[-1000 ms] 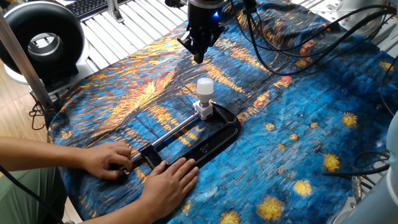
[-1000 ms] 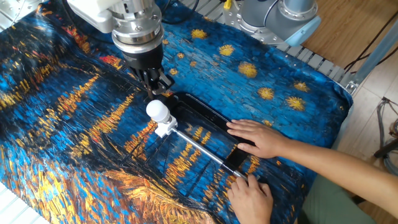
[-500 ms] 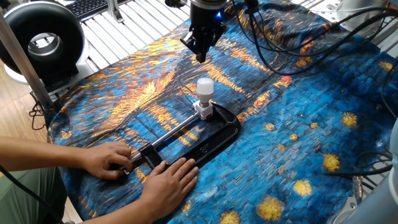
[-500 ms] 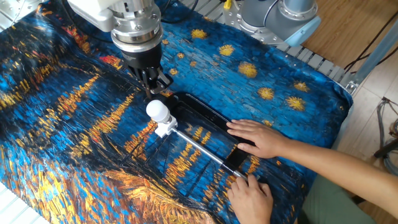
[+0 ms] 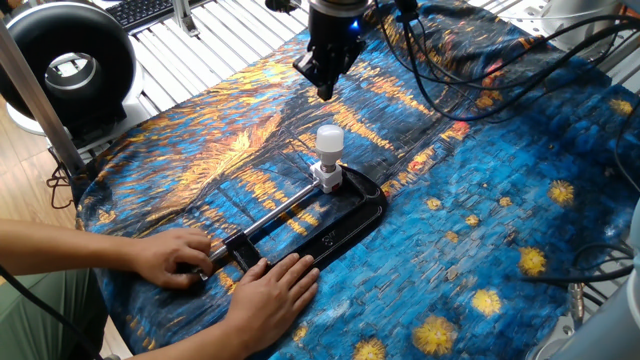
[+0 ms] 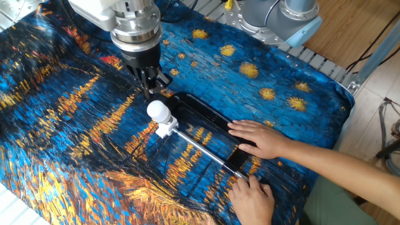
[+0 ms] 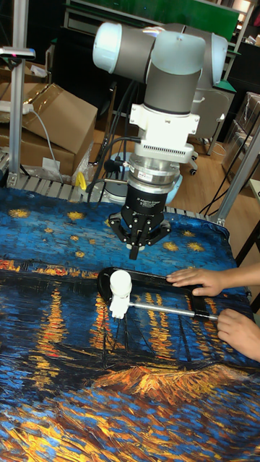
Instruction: Install the light bulb by rotating it
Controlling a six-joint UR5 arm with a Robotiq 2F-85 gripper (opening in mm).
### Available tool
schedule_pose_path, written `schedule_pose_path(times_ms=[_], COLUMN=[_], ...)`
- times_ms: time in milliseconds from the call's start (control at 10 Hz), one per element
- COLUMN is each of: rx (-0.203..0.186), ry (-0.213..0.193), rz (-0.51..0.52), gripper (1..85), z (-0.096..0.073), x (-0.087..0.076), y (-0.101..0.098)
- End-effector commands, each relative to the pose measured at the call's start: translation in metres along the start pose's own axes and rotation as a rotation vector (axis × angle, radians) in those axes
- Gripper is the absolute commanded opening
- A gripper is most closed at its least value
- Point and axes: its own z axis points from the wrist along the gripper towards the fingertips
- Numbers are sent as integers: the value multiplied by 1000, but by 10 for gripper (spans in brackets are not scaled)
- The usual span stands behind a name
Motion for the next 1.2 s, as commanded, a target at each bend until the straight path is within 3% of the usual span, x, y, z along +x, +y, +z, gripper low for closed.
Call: schedule_pose_path(times_ms=[0,100,400,500,700,1100], rx=[53,80,3,14,-11,2], ry=[2,5,10,11,17,12], rz=[-55,-63,-31,-34,-18,-28], gripper=[10,10,10,10,10,10], z=[-1,-2,-1,-1,-1,2], x=[1,1,3,3,5,0], y=[-15,-22,-2,-5,2,3])
